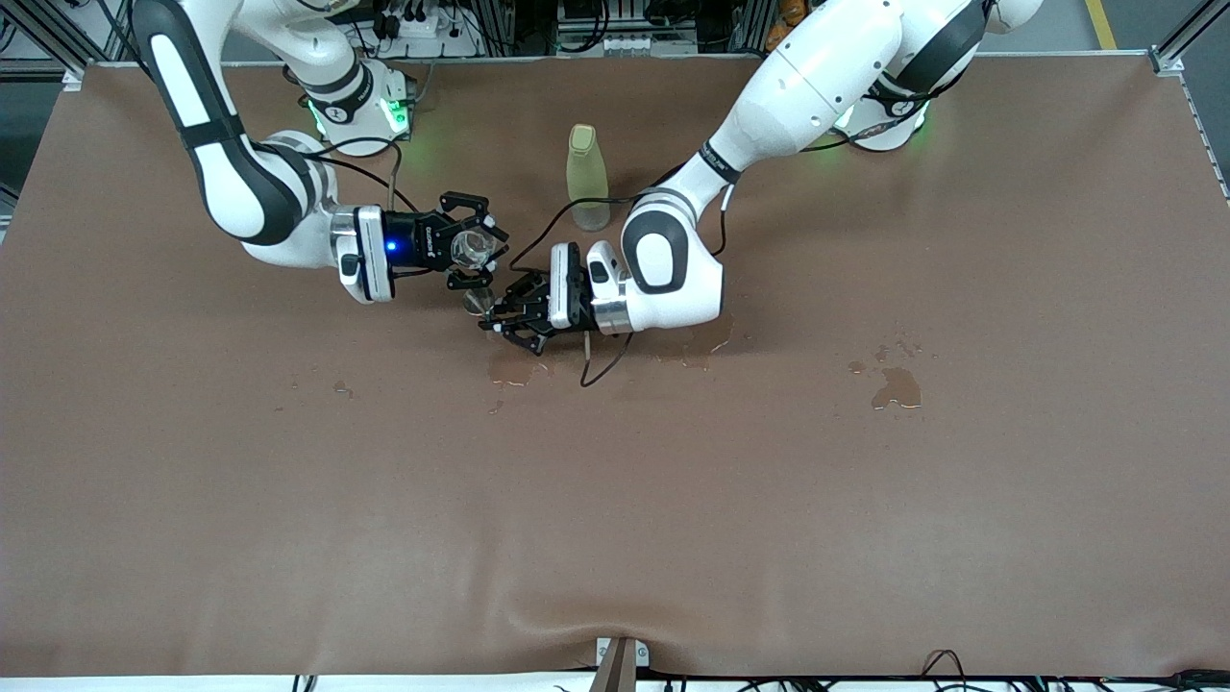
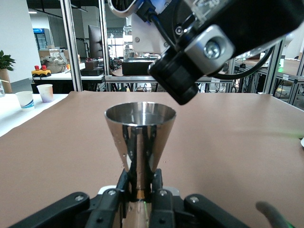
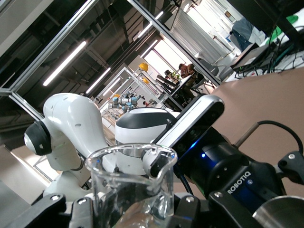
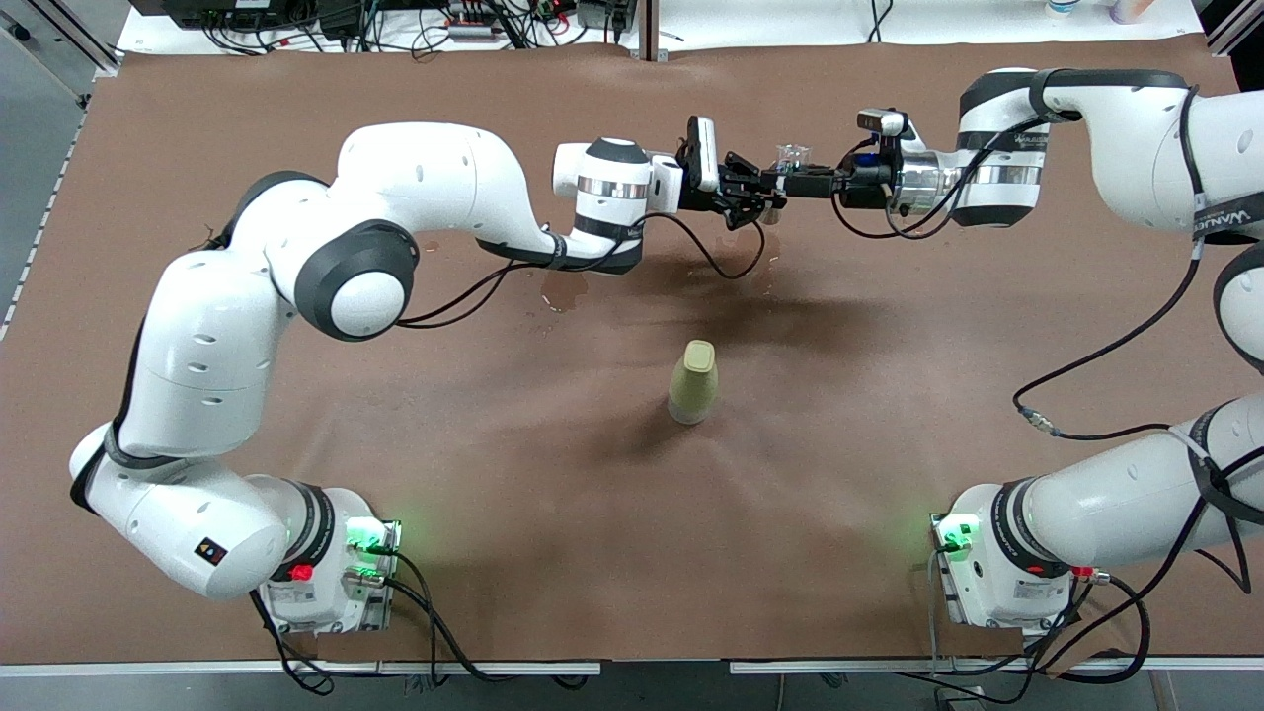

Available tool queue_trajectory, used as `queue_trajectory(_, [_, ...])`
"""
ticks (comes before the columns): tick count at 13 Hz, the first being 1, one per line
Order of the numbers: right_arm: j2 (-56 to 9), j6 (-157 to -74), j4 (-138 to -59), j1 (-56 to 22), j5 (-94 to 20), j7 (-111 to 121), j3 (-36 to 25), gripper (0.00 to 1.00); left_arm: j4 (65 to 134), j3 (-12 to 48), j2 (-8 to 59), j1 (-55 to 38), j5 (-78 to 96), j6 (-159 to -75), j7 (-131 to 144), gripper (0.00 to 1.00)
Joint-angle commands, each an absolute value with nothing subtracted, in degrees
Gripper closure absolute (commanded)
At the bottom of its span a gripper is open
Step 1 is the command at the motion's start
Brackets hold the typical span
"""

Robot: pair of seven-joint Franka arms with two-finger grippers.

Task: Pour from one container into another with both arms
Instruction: 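Tilt the beaker with the right gripper, pouring into the held jigger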

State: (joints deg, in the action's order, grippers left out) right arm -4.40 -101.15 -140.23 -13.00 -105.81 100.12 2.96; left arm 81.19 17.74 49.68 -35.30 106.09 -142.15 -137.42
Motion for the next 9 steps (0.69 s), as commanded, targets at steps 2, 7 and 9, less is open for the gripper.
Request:
queue_trajectory(2, [-2.02,-102.22,-141.85,-13.89,-107.31,93.54,2.81,1.0,81.56,17.84,49.13,-35.33,107.4,-142.91,-138.87,1.0])
queue_trajectory(7, [-0.44,-102.22,-142.38,-13.8,-106.96,83.43,2.81,1.0,81.65,17.84,49.13,-35.24,107.49,-142.91,-138.87,1.0])
queue_trajectory(9, [0.61,-102.22,-142.65,-13.71,-106.7,80.17,2.73,1.0,81.65,17.84,49.13,-35.24,107.58,-142.91,-138.87,1.0])
